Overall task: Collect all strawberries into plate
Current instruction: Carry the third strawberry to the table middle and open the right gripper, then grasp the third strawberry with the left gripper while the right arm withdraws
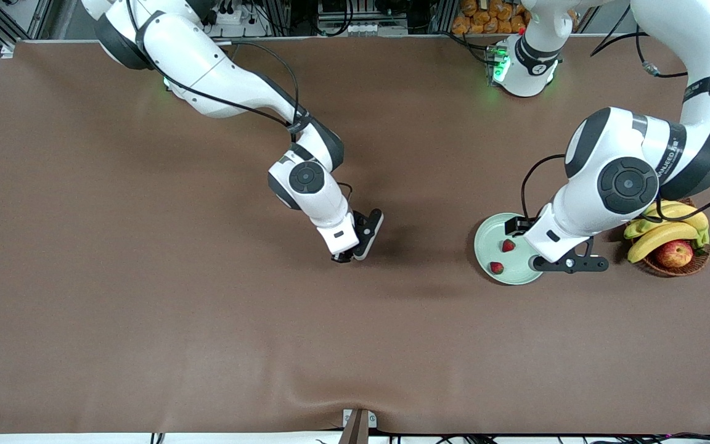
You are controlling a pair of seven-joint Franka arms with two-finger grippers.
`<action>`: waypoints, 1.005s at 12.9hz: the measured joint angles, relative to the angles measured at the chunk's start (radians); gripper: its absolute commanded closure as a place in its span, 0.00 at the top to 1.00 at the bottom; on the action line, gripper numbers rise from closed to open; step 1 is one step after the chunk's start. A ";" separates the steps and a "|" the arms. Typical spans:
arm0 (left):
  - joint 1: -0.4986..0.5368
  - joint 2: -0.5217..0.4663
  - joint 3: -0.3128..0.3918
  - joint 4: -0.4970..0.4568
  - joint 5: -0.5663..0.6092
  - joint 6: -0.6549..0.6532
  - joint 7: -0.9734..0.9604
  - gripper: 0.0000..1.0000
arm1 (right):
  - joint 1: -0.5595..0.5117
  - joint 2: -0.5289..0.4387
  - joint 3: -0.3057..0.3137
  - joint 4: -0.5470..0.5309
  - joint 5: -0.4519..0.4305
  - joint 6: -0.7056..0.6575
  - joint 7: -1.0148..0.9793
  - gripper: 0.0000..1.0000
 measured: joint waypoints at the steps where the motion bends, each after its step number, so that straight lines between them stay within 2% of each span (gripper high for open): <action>1: 0.000 -0.013 -0.001 0.003 0.000 -0.029 0.000 1.00 | 0.009 0.003 -0.004 0.003 0.000 0.001 0.010 1.00; 5: -0.012 -0.040 -0.006 0.001 -0.046 -0.050 -0.006 1.00 | 0.006 -0.002 -0.020 0.036 0.000 0.001 0.025 1.00; 7: -0.032 -0.016 -0.007 -0.005 -0.096 0.005 -0.013 1.00 | -0.028 -0.034 -0.029 0.047 0.001 -0.025 0.030 1.00; 10: -0.139 0.054 -0.009 -0.008 -0.103 0.125 -0.104 1.00 | -0.137 -0.127 -0.033 0.055 0.001 -0.151 0.030 1.00; 13: -0.250 0.144 -0.007 -0.008 -0.102 0.275 -0.202 1.00 | -0.281 -0.199 -0.035 0.048 0.001 -0.219 0.030 1.00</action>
